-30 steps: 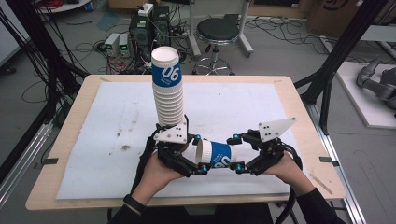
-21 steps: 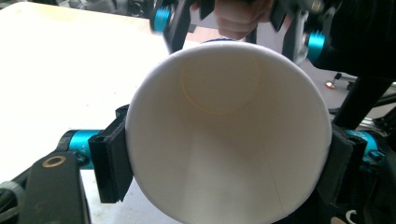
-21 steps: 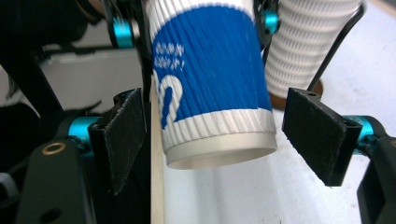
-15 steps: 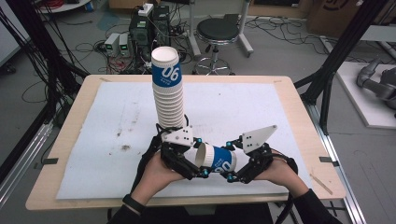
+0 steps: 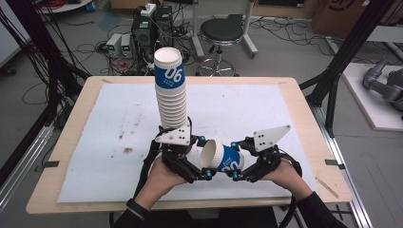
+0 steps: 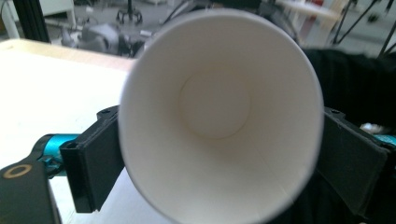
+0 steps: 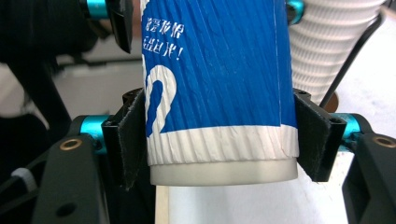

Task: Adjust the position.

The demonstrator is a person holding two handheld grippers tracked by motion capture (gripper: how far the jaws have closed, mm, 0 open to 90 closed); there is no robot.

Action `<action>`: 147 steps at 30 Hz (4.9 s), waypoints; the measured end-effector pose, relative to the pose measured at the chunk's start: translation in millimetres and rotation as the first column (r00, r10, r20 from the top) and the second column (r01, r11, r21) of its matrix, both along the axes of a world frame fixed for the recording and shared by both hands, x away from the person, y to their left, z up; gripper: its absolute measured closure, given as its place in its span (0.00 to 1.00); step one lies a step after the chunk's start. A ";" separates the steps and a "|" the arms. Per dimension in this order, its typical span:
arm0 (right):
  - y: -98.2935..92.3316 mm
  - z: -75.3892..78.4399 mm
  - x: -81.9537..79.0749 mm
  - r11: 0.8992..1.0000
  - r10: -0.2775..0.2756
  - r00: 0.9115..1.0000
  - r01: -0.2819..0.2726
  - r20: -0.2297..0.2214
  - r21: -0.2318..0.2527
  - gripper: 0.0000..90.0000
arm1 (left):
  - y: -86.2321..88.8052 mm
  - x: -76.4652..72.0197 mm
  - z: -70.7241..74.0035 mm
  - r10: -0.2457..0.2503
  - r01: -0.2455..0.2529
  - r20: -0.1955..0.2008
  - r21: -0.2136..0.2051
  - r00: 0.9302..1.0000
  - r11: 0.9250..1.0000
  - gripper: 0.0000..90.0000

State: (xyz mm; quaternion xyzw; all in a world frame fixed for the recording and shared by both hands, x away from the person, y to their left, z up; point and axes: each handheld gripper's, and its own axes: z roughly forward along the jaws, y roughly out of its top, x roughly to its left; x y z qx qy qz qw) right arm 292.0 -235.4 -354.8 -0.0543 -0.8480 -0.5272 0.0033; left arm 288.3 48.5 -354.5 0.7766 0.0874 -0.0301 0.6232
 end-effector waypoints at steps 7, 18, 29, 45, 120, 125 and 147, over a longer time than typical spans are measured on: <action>1.1 -2.5 0.4 0.996 0.012 0.999 -0.008 -0.044 0.089 0.32 | 2.8 -0.2 -0.3 0.006 -0.010 -0.033 -0.111 0.999 0.994 0.11; 6.8 -4.7 -2.6 0.993 0.027 0.999 -0.022 -0.038 0.116 0.32 | 3.3 -0.1 -0.8 -0.028 0.023 -0.033 -0.127 0.999 0.992 0.22; 7.3 -4.9 -2.1 0.997 0.021 0.999 -0.019 -0.036 0.072 0.27 | 3.2 0.0 1.4 -0.025 0.025 -0.009 -0.078 1.000 0.997 0.24; 24.5 -9.1 -10.9 0.986 0.026 0.997 -0.014 0.067 -0.165 0.24 | -11.3 -6.0 14.4 -0.017 0.005 0.057 0.207 0.998 0.978 0.27; 26.0 -12.0 -14.7 0.984 -0.075 0.995 0.085 -0.070 0.157 0.24 | 8.6 2.0 23.3 -0.021 0.024 0.021 -0.115 1.000 0.993 0.27; 29.7 -17.7 -14.6 0.982 -0.075 0.994 0.087 -0.076 0.168 0.24 | 3.9 -1.9 26.3 -0.008 0.011 0.052 -0.062 0.999 0.998 0.28; 35.4 -24.5 -16.4 0.979 -0.045 0.997 0.055 -0.059 0.196 0.33 | -5.7 -6.3 25.2 -0.019 0.022 0.055 -0.053 0.998 0.998 0.28</action>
